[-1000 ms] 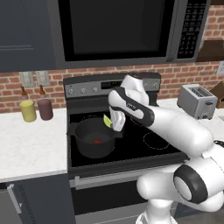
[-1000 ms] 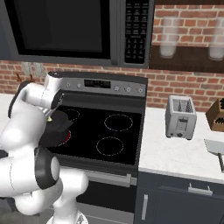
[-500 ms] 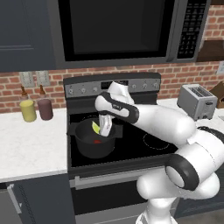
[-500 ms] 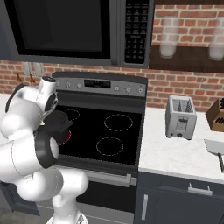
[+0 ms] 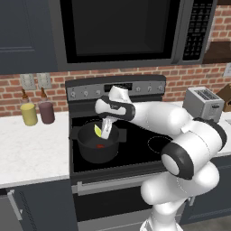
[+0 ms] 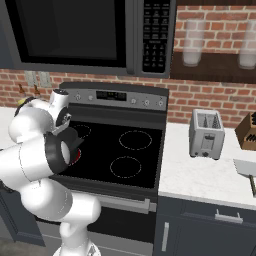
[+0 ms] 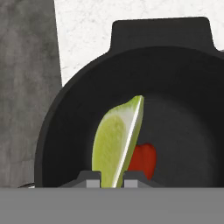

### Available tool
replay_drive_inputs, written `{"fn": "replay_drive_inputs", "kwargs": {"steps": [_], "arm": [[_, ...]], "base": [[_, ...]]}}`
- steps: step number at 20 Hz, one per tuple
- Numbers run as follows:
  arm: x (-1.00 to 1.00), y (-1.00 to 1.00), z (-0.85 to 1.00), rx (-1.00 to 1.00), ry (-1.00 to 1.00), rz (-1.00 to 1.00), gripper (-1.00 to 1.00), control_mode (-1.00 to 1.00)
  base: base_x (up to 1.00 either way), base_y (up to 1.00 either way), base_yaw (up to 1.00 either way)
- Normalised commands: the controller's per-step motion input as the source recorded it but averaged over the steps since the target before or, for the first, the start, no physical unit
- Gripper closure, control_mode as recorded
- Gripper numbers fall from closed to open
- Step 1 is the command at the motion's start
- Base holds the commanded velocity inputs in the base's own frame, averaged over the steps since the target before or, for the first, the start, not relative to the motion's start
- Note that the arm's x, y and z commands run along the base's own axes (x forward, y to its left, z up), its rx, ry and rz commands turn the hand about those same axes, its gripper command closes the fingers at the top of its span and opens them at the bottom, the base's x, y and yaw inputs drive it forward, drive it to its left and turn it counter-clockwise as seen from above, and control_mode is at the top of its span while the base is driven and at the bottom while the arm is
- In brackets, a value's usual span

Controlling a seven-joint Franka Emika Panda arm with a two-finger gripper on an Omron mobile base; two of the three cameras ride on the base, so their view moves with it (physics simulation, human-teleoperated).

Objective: Put the lemon wedge and bell pepper in the pot. Retrieve the spatula and lightly stir the vegetables in the pot.

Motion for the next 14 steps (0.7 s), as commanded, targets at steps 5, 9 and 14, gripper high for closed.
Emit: {"fn": "replay_drive_inputs", "kwargs": {"steps": [5, 9, 14], "arm": [[0.13, 0.03, -0.38, -0.08, 0.0, -0.06, 1.0, -1.0], [0.02, 0.03, -0.33, -0.06, 0.0, -0.03, 1.0, -1.0], [0.01, 0.0, -0.17, -0.02, 0.0, -0.02, 1.0, -1.0]], "base": [[0.0, 0.0, 0.0], [0.0, 0.0, 0.0], [0.0, 0.0, 0.0]]}}
